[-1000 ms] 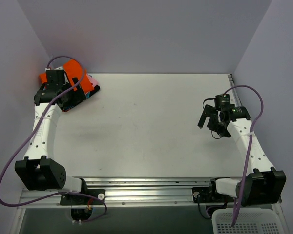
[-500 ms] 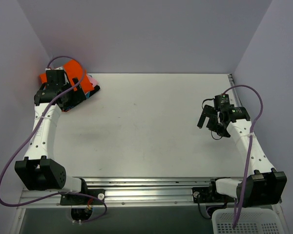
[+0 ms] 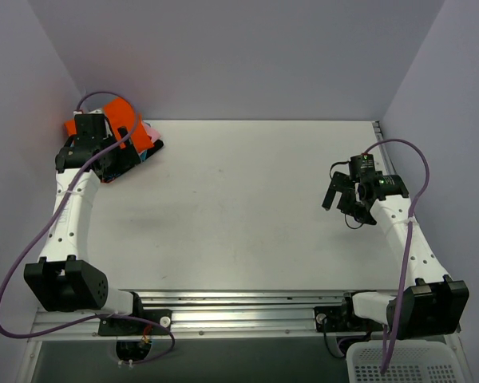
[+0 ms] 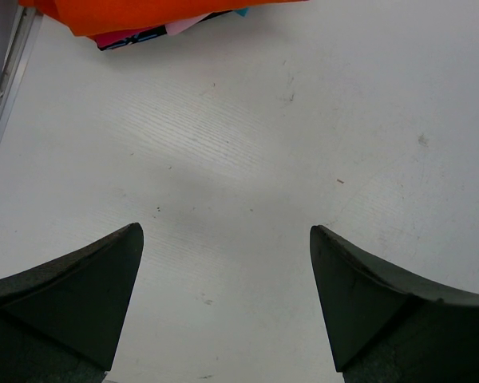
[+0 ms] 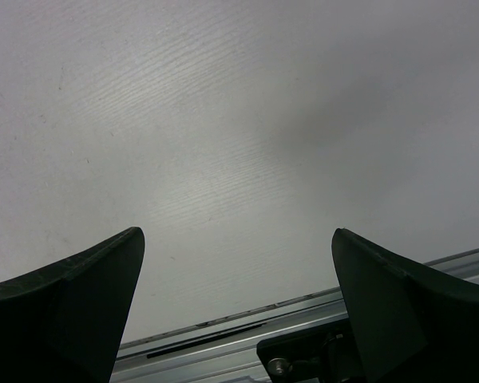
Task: Fold and stack the t-shirts
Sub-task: Put the neatly folded tshirt into the corner of the board with the left arm
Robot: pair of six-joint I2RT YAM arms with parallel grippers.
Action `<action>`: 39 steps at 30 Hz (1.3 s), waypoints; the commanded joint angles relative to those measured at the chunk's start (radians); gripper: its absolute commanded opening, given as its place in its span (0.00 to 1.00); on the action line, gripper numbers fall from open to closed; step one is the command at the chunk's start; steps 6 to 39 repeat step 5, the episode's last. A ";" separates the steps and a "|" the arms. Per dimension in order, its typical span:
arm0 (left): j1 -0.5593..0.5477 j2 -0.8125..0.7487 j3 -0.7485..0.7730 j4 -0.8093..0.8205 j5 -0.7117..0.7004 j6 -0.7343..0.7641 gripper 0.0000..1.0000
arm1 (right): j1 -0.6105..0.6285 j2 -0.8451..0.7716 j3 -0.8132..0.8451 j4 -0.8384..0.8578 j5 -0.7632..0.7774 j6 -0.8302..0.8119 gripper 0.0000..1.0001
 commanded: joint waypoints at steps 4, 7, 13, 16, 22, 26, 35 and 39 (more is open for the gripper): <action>-0.010 -0.038 0.055 0.005 -0.088 0.026 0.94 | 0.011 -0.022 -0.004 -0.038 0.030 0.002 1.00; -0.010 -0.039 0.058 0.006 -0.098 0.029 0.94 | 0.014 -0.025 -0.002 -0.038 0.034 0.002 1.00; -0.010 -0.039 0.058 0.006 -0.098 0.029 0.94 | 0.014 -0.025 -0.002 -0.038 0.034 0.002 1.00; -0.010 -0.039 0.058 0.006 -0.098 0.029 0.94 | 0.014 -0.025 -0.002 -0.038 0.034 0.002 1.00; -0.010 -0.039 0.058 0.006 -0.098 0.029 0.94 | 0.014 -0.025 -0.002 -0.038 0.034 0.002 1.00; -0.010 -0.039 0.058 0.006 -0.098 0.029 0.94 | 0.014 -0.025 -0.002 -0.038 0.034 0.002 1.00; -0.010 -0.039 0.058 0.006 -0.098 0.029 0.94 | 0.014 -0.025 -0.002 -0.038 0.034 0.002 1.00; -0.010 -0.039 0.058 0.006 -0.098 0.029 0.94 | 0.014 -0.025 -0.002 -0.038 0.034 0.002 1.00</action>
